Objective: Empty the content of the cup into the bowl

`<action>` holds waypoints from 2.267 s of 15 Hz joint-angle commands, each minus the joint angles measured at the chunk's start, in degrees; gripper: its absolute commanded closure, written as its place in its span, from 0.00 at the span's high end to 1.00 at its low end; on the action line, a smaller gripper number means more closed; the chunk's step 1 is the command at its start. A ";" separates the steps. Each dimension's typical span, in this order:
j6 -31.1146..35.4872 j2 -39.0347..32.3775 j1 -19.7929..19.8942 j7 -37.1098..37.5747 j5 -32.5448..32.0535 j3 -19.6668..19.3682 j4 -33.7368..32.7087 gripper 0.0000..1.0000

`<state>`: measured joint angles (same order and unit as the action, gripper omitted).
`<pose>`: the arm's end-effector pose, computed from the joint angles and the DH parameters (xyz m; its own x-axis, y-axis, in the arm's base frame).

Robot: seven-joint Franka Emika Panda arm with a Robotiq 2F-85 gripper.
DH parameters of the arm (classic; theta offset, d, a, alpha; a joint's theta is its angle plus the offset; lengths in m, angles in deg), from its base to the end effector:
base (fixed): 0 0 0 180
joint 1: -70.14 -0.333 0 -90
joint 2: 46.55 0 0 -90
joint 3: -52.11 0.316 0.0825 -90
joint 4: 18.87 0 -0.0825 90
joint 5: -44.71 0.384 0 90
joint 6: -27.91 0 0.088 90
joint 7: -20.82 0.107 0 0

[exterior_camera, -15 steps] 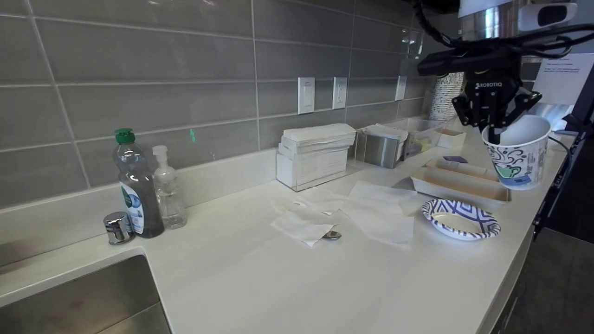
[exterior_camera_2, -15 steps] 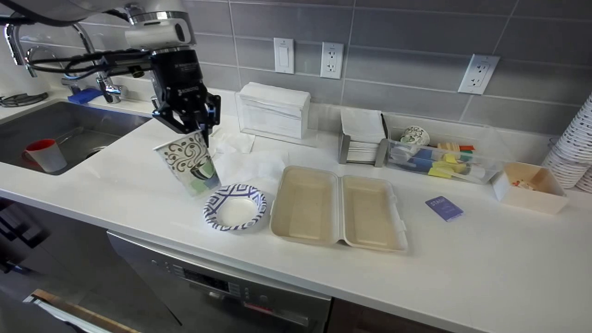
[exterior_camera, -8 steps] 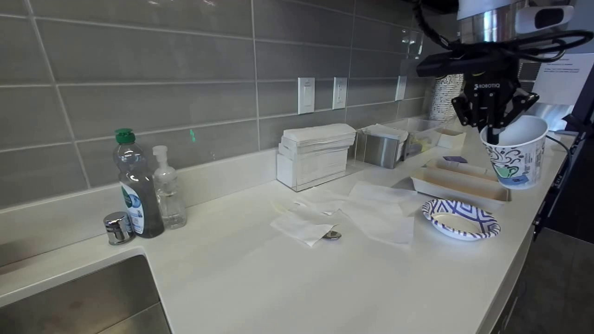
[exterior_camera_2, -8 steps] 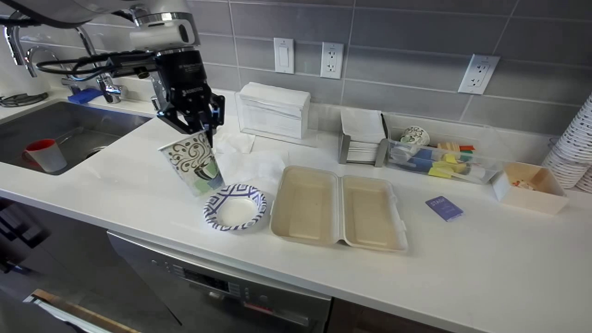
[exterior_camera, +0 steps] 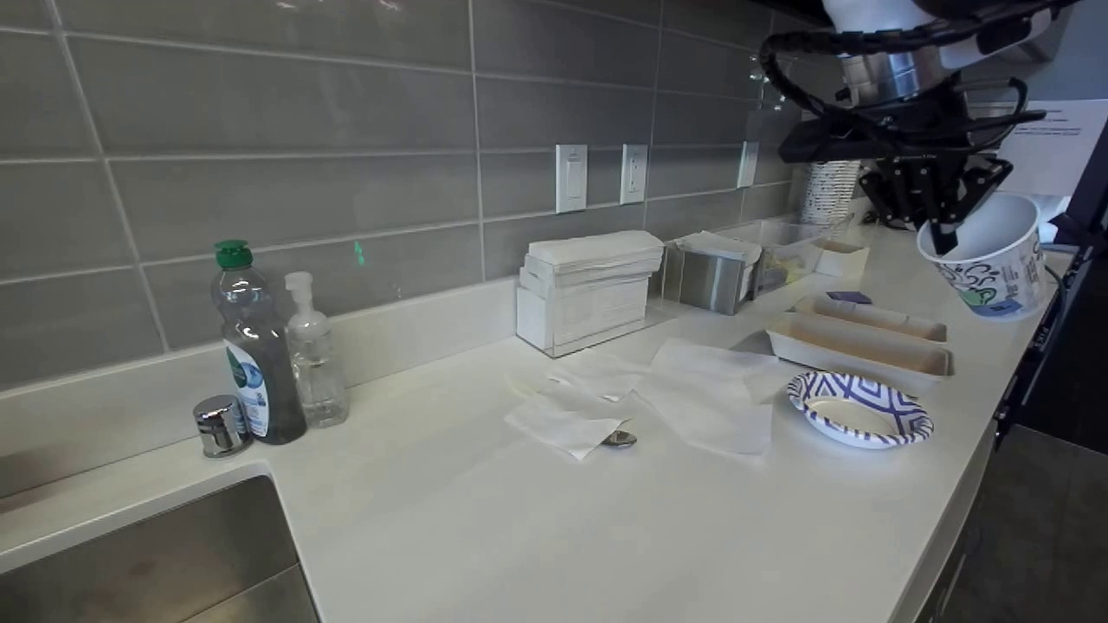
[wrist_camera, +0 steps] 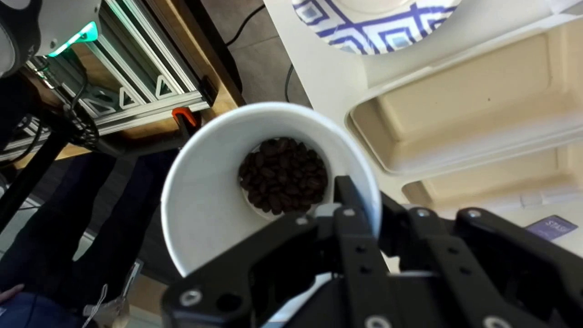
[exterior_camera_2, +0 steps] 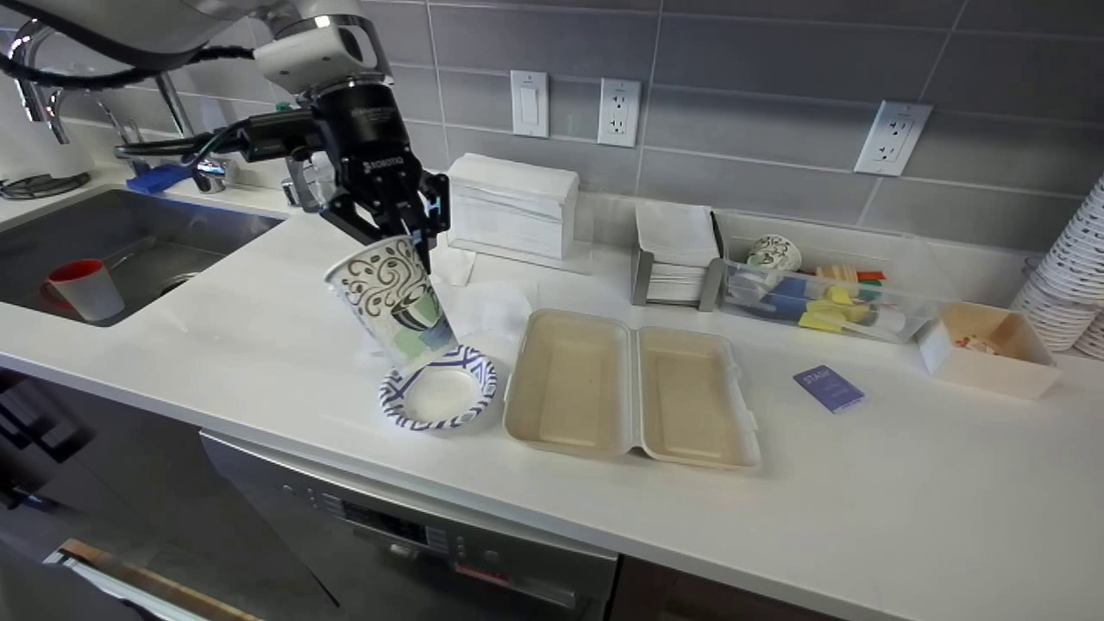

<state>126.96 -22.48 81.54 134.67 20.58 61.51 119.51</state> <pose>0.3891 -0.0487 0.4535 -0.2719 -0.8163 0.5097 -0.9281 0.3624 0.0854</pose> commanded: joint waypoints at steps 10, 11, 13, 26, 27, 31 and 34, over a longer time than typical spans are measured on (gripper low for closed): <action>-7.16 -20.69 -5.39 14.27 -10.22 -1.74 -13.66 0.02; -7.92 -22.13 -6.13 14.91 -10.13 -2.05 -14.53 0.02; -9.84 -24.90 -7.61 16.45 -10.09 -2.59 -16.10 0.02; -19.52 -35.95 -13.30 21.59 -9.26 -7.07 -21.71 0.02; -20.11 -36.58 -13.54 21.73 -9.33 -7.31 -22.03 0.02; -21.61 -39.27 -14.09 22.16 -9.69 -8.28 -23.52 0.02; -22.77 -41.26 -14.50 22.35 -10.04 -8.95 -24.88 0.02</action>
<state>106.53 -60.72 68.36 155.68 11.54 53.76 97.21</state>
